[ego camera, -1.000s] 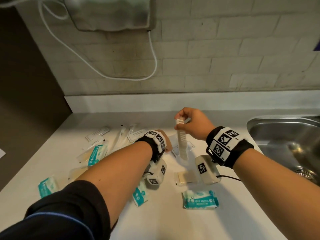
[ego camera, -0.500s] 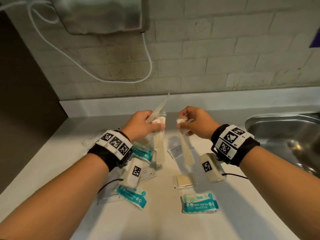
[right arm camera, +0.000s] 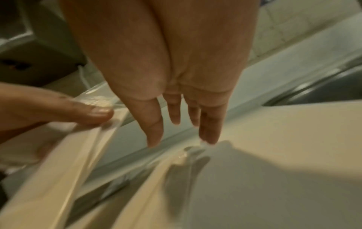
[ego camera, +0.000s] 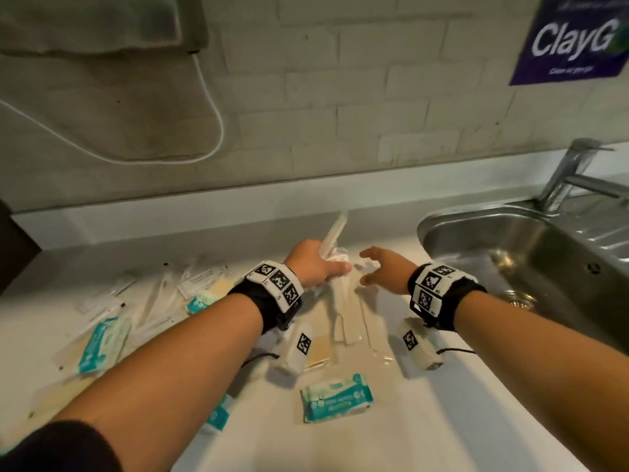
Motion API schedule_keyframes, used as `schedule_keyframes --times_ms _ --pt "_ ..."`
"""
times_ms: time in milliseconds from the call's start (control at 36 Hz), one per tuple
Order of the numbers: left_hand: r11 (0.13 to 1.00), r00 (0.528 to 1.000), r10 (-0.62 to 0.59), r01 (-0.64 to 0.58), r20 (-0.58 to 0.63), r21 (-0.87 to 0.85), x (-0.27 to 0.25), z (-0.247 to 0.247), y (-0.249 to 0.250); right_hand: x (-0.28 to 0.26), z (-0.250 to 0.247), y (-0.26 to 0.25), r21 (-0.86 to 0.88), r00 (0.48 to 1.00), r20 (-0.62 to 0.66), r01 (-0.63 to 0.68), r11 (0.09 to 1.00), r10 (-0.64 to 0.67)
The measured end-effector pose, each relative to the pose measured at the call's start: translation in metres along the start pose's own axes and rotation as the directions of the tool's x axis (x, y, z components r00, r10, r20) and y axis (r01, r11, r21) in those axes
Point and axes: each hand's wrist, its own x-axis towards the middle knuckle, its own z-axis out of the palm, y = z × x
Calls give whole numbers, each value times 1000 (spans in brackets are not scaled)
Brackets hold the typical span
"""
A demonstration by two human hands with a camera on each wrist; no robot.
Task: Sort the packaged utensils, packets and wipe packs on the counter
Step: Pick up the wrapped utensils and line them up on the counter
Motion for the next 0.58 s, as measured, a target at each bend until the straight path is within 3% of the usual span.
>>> schedule_keyframes --times_ms 56,139,222,417,583 --pt "1000 1000 -2 2 -8 0 6 1 -3 -6 -2 2 -102 995 -70 68 992 -75" --pt "1000 1000 6 -6 -1 -22 11 0 -6 -12 -5 0 26 984 -75 165 986 -163" --pt "993 1000 6 -3 25 -116 13 0 -6 -17 -4 -2 173 992 36 113 978 -121" --pt "953 996 -20 45 86 -300 5 7 -6 -18 5 -6 222 993 55 87 971 -101" --pt "948 982 -187 184 12 -262 -6 7 -13 -17 -5 -1 297 997 38 57 953 -71"
